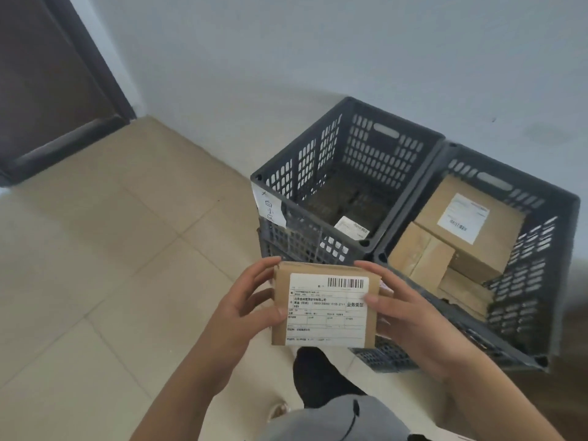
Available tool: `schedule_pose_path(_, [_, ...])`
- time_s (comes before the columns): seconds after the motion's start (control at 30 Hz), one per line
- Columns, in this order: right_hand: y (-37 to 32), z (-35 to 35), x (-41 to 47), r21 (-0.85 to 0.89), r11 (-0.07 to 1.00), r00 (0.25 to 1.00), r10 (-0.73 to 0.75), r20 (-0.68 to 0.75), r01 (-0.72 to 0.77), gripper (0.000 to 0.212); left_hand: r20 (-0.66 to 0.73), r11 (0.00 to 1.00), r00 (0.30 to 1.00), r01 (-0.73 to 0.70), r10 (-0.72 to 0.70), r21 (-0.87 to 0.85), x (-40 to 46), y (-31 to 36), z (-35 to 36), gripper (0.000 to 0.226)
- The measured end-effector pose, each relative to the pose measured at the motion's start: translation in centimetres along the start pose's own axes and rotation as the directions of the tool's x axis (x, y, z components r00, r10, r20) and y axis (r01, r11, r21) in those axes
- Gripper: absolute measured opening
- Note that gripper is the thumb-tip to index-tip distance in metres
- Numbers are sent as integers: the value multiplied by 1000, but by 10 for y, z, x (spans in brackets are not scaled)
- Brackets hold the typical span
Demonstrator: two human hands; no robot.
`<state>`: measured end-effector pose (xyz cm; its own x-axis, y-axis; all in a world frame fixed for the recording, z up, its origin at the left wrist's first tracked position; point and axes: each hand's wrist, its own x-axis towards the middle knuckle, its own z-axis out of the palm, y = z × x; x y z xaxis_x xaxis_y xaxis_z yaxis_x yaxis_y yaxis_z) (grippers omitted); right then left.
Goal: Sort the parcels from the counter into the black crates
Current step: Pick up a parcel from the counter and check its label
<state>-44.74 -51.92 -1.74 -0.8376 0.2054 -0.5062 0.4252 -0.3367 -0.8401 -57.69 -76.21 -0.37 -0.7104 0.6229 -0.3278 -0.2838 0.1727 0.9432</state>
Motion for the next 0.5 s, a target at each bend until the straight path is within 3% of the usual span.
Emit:
schedule_pose_path(0.23, [-52,-36,113,-9,1000,1000,-13,12,13,51,104,987,992,58,-75,152,136,43,-21,71])
schedule_pose_path(0.37, [-87,-62,178,-182,983,997,38,70,-25,60,210,954,966,88,-153,287,208,73,-29,65])
schedule_pose_path(0.5, [-129,-73,236,-468,883,953,161,256,-23,80,330,900,922,44,-204,433,274,90,-27,67])
